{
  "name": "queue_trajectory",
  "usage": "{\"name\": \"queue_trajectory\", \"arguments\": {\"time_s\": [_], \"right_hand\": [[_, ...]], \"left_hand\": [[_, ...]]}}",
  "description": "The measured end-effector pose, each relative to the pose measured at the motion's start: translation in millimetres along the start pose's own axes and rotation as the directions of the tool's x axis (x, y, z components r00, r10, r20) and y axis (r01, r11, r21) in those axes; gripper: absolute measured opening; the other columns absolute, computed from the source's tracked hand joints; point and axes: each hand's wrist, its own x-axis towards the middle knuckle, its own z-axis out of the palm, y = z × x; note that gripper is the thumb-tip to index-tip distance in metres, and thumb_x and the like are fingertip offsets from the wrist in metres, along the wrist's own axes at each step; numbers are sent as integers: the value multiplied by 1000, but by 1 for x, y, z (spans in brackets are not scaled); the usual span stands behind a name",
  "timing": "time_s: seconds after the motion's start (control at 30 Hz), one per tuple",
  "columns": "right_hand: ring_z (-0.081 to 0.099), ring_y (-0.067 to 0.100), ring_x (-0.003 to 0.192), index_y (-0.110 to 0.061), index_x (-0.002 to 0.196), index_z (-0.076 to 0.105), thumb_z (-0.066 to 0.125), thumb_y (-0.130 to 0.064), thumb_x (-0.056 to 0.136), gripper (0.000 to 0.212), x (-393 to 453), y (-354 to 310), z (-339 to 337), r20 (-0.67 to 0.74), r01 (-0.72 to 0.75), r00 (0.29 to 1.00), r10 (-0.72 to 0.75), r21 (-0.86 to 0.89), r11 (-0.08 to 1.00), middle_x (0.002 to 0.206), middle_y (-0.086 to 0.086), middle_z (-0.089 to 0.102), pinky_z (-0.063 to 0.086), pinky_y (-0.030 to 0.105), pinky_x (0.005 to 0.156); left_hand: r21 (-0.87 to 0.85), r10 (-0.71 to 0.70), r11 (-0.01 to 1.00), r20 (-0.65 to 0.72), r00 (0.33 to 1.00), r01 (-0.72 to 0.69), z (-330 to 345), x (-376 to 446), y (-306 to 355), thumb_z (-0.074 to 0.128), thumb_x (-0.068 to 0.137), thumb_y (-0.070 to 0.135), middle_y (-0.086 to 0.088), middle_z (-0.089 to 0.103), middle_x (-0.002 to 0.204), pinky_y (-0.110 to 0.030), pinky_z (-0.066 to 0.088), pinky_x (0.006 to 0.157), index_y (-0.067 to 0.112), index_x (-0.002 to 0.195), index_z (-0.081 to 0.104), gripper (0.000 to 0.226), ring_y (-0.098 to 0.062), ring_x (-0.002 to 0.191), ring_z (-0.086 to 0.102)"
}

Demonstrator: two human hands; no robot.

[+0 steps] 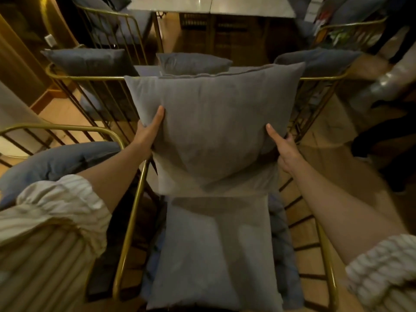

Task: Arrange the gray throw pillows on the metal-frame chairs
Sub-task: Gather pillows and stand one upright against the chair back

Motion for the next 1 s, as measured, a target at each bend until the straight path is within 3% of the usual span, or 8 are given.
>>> {"name": "queue_trajectory", "arguments": {"time_s": [0.07,0.27,0.4,0.53,0.63,0.77,0.9,1.0], "right_hand": [[60,20,116,-22,142,42,94,-59,29,130,14,3,-1,9,-21,1000,20,51,998,133,0,61,51,40,101],[50,23,129,-23,147,33,86,-53,40,123,49,30,0,30,-108,994,106,81,991,148,3,49,44,43,105],[48,27,134,-22,149,27,87,-64,32,138,78,62,-5,-3,-163,986,164,60,985,150,5,46,41,51,111],[47,25,134,-20,147,33,82,-73,33,135,100,95,-10,-41,-195,980,193,-46,980,149,3,48,41,47,111],[45,27,136,-18,149,29,74,-82,39,135,119,110,-12,-71,-242,970,232,-211,947,151,5,44,39,45,113],[46,31,136,-18,151,22,63,-81,62,116,135,125,-15,-147,-314,949,279,-356,880,154,10,40,41,48,111],[48,34,133,-19,150,25,59,-67,80,91,126,127,-7,-215,-350,932,290,-341,872,153,9,41,44,53,107],[57,33,122,-12,142,38,70,-64,70,95,114,135,-2,-241,-309,942,232,-359,881,143,11,53,49,50,102]], "left_hand": [[16,-8,1000,11,1000,8,10,15,-6,72,57,79,1,35,158,-53,27,120,29,156,18,123,-27,144,35],[21,-47,999,-23,999,48,39,69,-34,71,77,63,0,37,157,-51,29,120,28,156,20,101,-26,143,37],[82,-110,990,-26,994,112,51,100,-56,72,65,70,0,37,157,-48,29,120,26,155,21,112,-25,142,37],[132,-201,969,-63,978,208,53,119,-93,72,56,79,1,36,157,-47,29,118,27,156,20,124,-26,143,36],[175,-294,938,-62,954,300,54,128,-117,70,43,86,0,31,161,-60,30,116,34,157,18,136,-32,146,32],[234,-365,899,-66,929,370,61,142,-131,68,74,71,-4,21,165,-72,36,105,38,158,9,107,-42,147,27],[310,-345,870,-170,923,383,59,135,-132,62,84,66,-11,32,160,-60,43,107,24,157,20,95,-41,140,38],[459,-267,833,-154,951,308,46,116,-138,64,88,57,-13,43,153,-48,43,110,13,155,28,88,-36,136,46]]}}
